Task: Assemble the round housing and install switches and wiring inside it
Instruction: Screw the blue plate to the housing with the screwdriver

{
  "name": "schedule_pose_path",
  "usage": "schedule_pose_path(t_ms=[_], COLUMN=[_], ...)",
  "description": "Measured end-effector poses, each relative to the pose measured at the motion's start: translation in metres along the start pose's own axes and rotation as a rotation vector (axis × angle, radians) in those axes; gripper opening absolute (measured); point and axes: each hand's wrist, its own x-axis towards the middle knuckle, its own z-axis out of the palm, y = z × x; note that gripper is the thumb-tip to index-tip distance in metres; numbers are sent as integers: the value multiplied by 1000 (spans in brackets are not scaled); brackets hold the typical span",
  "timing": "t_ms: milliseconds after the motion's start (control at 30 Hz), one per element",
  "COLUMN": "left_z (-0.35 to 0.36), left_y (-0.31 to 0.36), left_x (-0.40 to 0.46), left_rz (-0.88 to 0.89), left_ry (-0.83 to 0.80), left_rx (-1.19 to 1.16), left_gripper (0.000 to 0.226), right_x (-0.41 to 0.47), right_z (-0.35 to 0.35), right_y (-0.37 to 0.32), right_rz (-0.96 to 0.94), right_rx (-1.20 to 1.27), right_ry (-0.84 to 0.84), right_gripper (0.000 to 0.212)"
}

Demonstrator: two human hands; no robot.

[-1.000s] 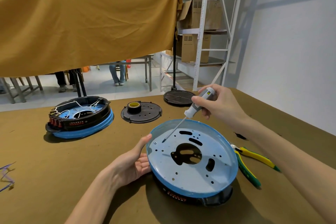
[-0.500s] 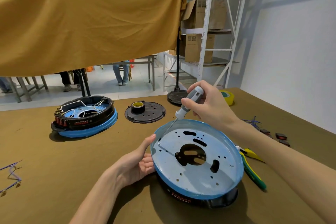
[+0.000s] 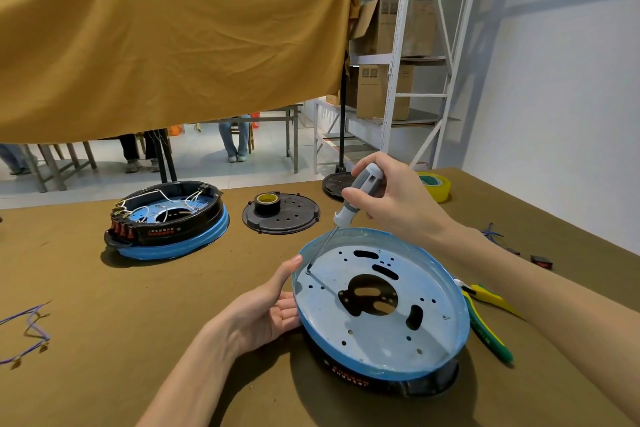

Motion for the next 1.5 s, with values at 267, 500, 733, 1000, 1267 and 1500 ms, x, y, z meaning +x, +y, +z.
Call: schedule_pose_path(t_ms=[267,500,733,1000,1267,1500], left_z=[-1,-2,-3,-8,-8,-6], left_y=[-1,-1,-1,-1,-2,-1], left_x=[1,2,3,8,8,8], left_rz=[3,2,4,-7,-9,-12], left_ry=[2,2,-8,-24,-15,-8], left_rx=[2,16,20,17,31,52], left_gripper=[86,91,90,90,90,91], right_x=[3,3,9,47,78,86], right_z=[-2,-1,-4,-11,8,4], right_y=[1,-2,-14,-66,-84,-79], right_rz=[-20,-41,-38,-29,73,252], right_rx=[-4,0,-46,-345,-508,-505], right_ry=[11,-29,-159,-503,-655,-692], right_gripper=[27,27,33,31,42,48])
